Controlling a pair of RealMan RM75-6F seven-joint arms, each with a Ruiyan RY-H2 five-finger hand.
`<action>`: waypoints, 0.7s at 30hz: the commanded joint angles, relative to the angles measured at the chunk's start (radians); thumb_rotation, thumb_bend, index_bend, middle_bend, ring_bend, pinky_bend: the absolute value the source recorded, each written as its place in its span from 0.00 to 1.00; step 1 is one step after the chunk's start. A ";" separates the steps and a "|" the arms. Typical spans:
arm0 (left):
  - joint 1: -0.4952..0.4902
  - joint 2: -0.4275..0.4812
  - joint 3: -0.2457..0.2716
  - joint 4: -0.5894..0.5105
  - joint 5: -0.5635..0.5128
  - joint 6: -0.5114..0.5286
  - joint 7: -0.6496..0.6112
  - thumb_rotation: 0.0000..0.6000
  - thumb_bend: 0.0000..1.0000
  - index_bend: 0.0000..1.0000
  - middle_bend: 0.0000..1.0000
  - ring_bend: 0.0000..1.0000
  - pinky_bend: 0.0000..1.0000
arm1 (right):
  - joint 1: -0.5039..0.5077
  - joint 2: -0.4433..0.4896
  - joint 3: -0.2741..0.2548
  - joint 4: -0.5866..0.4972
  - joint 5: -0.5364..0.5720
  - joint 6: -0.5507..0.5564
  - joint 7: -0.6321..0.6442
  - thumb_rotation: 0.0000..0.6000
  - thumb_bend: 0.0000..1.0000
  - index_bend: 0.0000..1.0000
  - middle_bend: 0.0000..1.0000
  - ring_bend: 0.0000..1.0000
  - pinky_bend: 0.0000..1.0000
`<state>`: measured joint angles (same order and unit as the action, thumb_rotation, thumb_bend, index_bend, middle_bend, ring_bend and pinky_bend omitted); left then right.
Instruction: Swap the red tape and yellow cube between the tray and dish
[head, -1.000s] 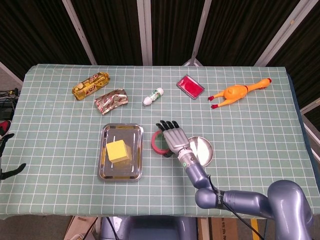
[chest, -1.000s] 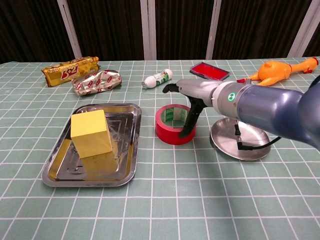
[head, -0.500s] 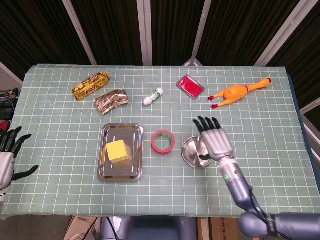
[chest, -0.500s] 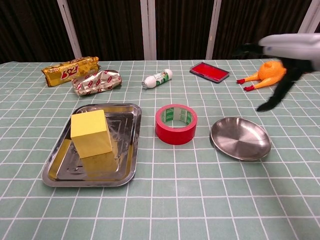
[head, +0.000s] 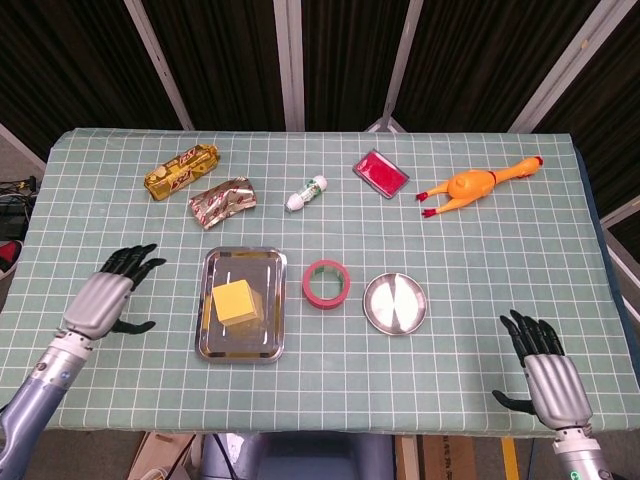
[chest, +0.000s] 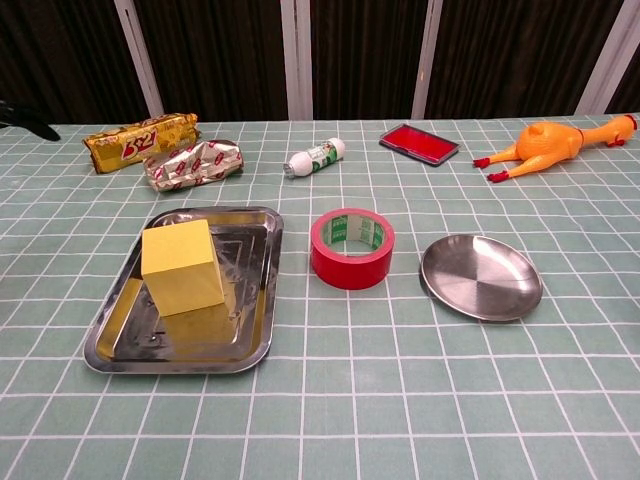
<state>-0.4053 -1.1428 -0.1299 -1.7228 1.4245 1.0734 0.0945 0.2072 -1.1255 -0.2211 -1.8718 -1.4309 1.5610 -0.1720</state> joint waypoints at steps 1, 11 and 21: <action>-0.050 -0.046 -0.008 0.001 -0.021 -0.051 0.050 1.00 0.00 0.15 0.00 0.00 0.01 | -0.011 0.001 0.018 0.008 0.002 -0.014 0.000 1.00 0.02 0.00 0.00 0.00 0.00; -0.128 -0.179 0.004 0.047 -0.085 -0.108 0.219 1.00 0.00 0.15 0.00 0.00 0.01 | -0.037 0.005 0.060 0.014 -0.001 -0.043 0.009 1.00 0.02 0.00 0.00 0.00 0.00; -0.170 -0.357 0.006 0.194 -0.053 -0.072 0.211 1.00 0.00 0.15 0.00 0.00 0.01 | -0.061 0.015 0.092 0.019 -0.002 -0.058 0.033 1.00 0.02 0.00 0.00 0.00 0.00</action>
<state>-0.5637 -1.4614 -0.1243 -1.5677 1.3503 0.9834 0.3253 0.1477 -1.1116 -0.1307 -1.8528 -1.4342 1.5045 -0.1406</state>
